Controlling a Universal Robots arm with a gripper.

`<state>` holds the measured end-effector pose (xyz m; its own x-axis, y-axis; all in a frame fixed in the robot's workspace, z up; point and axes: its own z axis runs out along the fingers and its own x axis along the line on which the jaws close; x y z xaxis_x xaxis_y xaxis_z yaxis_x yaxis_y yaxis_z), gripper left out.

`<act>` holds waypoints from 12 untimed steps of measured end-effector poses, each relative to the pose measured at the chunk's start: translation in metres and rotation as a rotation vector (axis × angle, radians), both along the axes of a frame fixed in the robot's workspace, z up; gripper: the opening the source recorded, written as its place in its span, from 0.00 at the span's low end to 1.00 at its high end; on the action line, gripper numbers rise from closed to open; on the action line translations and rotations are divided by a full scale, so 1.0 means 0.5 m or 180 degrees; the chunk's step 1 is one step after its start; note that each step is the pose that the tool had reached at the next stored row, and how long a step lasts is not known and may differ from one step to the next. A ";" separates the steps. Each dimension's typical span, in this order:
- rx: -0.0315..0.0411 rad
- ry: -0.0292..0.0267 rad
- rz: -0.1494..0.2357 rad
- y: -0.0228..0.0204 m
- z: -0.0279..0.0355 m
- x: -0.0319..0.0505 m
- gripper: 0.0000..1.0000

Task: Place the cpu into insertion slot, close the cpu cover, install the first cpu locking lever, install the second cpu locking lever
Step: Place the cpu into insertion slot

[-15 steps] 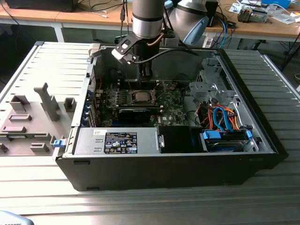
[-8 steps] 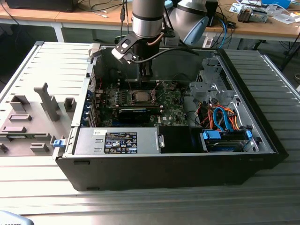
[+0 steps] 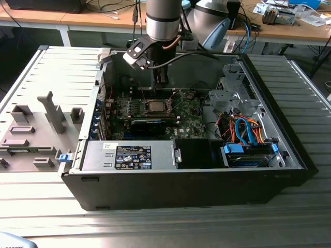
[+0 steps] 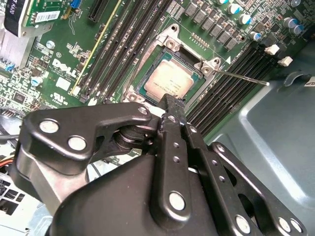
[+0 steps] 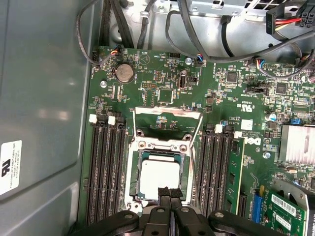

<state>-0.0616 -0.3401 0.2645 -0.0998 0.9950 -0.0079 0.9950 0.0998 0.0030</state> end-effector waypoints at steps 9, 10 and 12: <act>0.0000 0.0000 0.0000 -0.0001 0.005 0.000 0.11; 0.0000 0.0000 0.0000 0.0000 0.005 0.000 0.11; 0.0000 0.0000 0.0000 -0.0001 0.005 0.000 0.11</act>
<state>-0.0616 -0.3402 0.2671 -0.0998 0.9950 -0.0080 0.9950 0.0998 0.0029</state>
